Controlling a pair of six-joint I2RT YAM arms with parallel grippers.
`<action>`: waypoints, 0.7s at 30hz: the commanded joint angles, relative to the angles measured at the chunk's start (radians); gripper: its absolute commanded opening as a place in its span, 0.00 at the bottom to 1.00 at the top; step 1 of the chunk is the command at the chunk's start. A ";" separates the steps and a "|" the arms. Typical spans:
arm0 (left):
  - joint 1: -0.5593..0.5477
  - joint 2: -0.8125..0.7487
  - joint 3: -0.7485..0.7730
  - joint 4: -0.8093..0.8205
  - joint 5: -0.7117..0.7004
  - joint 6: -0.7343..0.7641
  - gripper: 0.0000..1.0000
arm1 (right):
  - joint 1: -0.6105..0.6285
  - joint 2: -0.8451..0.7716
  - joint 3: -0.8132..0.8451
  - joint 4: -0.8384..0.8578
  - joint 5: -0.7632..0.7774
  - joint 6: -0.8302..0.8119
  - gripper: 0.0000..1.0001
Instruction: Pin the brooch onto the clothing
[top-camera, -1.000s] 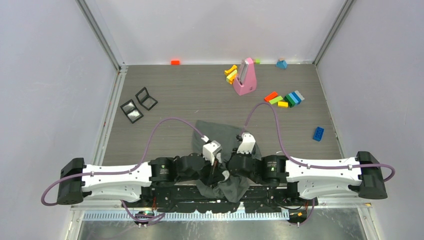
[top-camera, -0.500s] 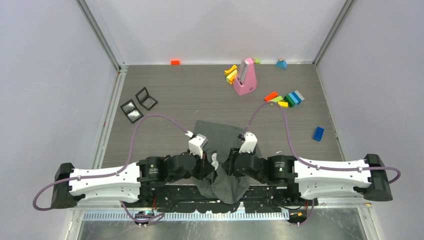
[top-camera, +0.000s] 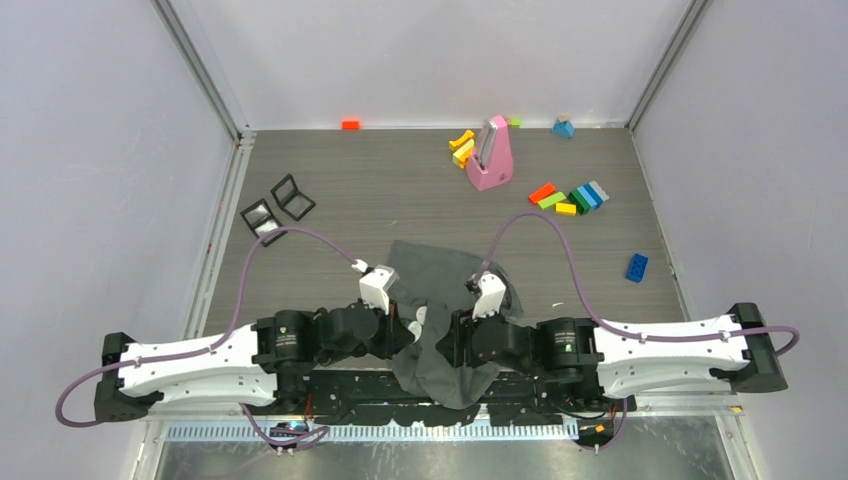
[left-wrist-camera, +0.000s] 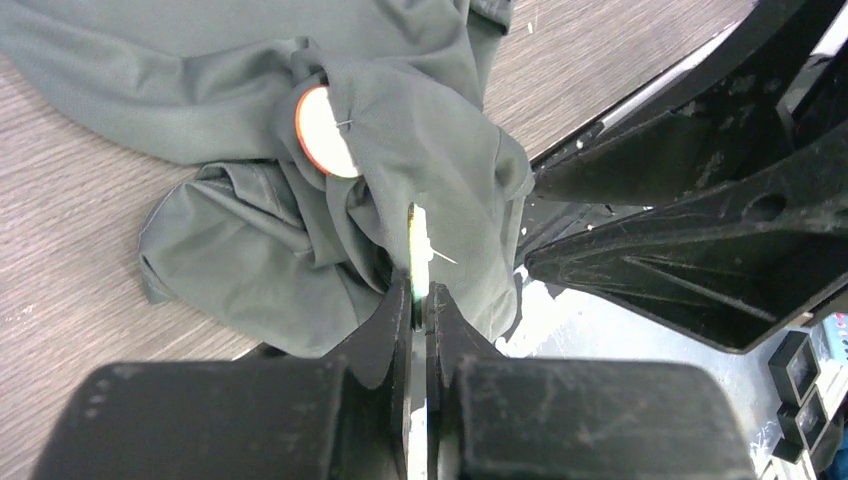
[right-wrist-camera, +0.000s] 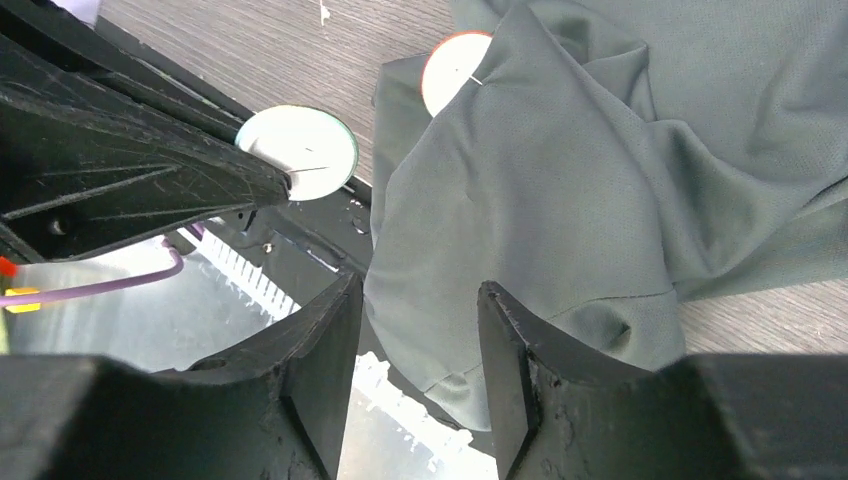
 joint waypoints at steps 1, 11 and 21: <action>0.002 0.015 0.051 -0.114 -0.043 -0.039 0.00 | 0.032 0.096 0.091 -0.016 0.134 0.021 0.51; 0.056 0.005 0.021 -0.152 -0.078 -0.024 0.00 | 0.075 0.353 0.229 -0.064 0.305 0.152 0.54; 0.118 0.005 -0.009 -0.103 -0.016 0.003 0.00 | 0.109 0.582 0.411 -0.315 0.397 0.255 0.52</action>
